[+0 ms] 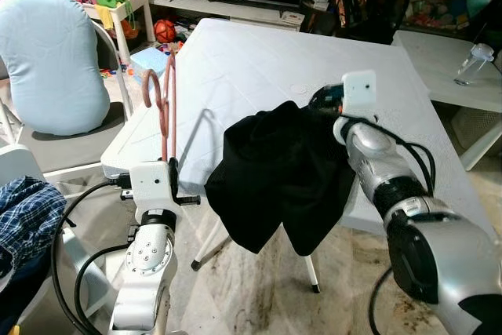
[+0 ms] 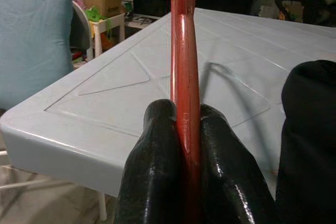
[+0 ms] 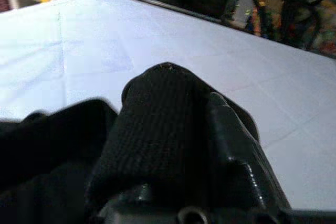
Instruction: Hang hanger
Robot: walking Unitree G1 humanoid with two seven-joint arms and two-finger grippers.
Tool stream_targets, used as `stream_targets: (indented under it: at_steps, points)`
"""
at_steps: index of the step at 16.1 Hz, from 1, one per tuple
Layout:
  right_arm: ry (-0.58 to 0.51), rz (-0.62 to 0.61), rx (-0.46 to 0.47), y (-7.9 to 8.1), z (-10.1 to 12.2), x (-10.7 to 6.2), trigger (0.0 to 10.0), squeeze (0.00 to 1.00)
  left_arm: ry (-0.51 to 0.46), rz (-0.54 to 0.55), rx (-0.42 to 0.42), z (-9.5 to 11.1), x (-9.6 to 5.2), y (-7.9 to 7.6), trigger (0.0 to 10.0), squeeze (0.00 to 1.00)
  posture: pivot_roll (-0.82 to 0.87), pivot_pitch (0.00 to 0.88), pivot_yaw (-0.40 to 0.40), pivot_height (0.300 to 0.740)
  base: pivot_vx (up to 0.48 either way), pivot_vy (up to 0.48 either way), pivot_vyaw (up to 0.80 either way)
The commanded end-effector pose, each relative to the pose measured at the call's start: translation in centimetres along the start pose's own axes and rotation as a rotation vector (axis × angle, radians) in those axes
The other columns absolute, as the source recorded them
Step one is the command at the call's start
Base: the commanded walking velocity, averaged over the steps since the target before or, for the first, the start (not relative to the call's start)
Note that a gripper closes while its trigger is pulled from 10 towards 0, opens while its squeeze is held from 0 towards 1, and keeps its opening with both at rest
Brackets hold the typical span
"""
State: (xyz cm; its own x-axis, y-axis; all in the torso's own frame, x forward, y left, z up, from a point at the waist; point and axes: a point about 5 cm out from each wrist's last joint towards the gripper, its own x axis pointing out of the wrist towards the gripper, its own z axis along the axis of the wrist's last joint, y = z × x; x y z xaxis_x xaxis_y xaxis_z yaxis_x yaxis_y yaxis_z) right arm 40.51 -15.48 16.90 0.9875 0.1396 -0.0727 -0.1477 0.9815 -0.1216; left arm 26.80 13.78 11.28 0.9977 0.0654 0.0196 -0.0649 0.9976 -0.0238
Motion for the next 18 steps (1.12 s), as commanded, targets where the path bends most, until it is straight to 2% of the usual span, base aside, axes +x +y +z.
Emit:
stream_targets:
  at_steps: [1,3,5,7,8,10,12,13,14,15,17,18]
  points:
    - [-0.021,0.018,-0.029,-0.4,0.5,0.0,10.0,1.00,0.000,-0.026,-0.001,0.0,0.1,-0.6,10.0,0.00,0.09,0.000,-0.093,0.740,0.000,0.000,0.00]
    - [-0.012,0.180,-0.116,-0.2,-0.6,-0.8,10.0,1.00,0.010,-0.037,0.005,-0.2,-0.1,-0.5,10.0,0.00,0.09,0.000,-0.082,0.740,0.000,0.000,0.00]
    - [0.017,0.302,-0.127,-0.4,-2.0,-1.9,10.0,1.00,0.018,-0.043,0.009,-0.4,-0.1,-0.4,10.0,0.00,0.07,0.000,-0.070,0.740,0.000,0.000,0.00]
    - [0.051,0.346,-0.156,-1.1,-3.0,-2.8,10.0,1.00,0.023,-0.056,0.011,-0.4,-0.1,-0.6,10.0,0.00,0.06,0.000,-0.060,0.740,0.000,0.000,0.00]
    - [0.107,0.387,-0.197,-2.0,-4.0,-3.8,10.0,1.00,0.026,-0.071,0.014,-0.4,0.1,-0.7,10.0,0.00,0.06,0.000,-0.055,0.740,0.000,0.000,0.00]
    - [0.154,0.428,-0.226,-3.1,-4.7,-4.8,10.0,1.00,0.029,-0.081,0.016,-0.5,0.2,-0.8,10.0,0.00,0.05,0.000,-0.047,0.740,0.000,0.000,0.00]
    - [0.180,0.412,-0.241,-4.0,-4.8,-5.2,10.0,1.00,0.030,-0.086,0.016,-0.5,0.2,-0.9,10.0,0.00,0.04,0.000,-0.045,0.740,0.000,0.000,0.00]
    - [0.187,0.386,-0.318,-4.8,-4.8,-5.5,10.0,1.00,0.032,-0.089,0.018,-0.6,0.3,-0.9,10.0,0.00,0.04,0.000,-0.044,0.740,0.000,0.000,0.00]
    - [0.188,0.309,-0.381,-5.8,-4.6,-5.4,10.0,1.00,0.033,-0.091,0.019,-0.6,0.3,-0.9,10.0,0.00,0.04,0.000,-0.043,0.740,0.000,0.000,0.00]
    - [0.214,0.319,-0.416,-6.4,-4.7,-5.8,10.0,1.00,0.036,-0.091,0.021,-0.6,0.3,-0.8,10.0,0.00,0.04,0.000,-0.042,0.740,0.000,0.000,0.00]
    - [0.273,0.399,-0.498,-6.4,-5.3,-6.6,10.0,0.96,0.037,-0.093,0.023,-0.7,0.4,-0.8,10.0,0.00,0.04,0.000,-0.042,0.740,0.000,0.000,0.00]
    - [0.328,0.501,-0.580,-6.4,-5.9,-7.5,10.0,0.59,0.038,-0.091,0.025,-0.7,0.4,-0.7,10.0,0.00,0.05,0.000,-0.041,0.740,0.000,0.000,0.00]
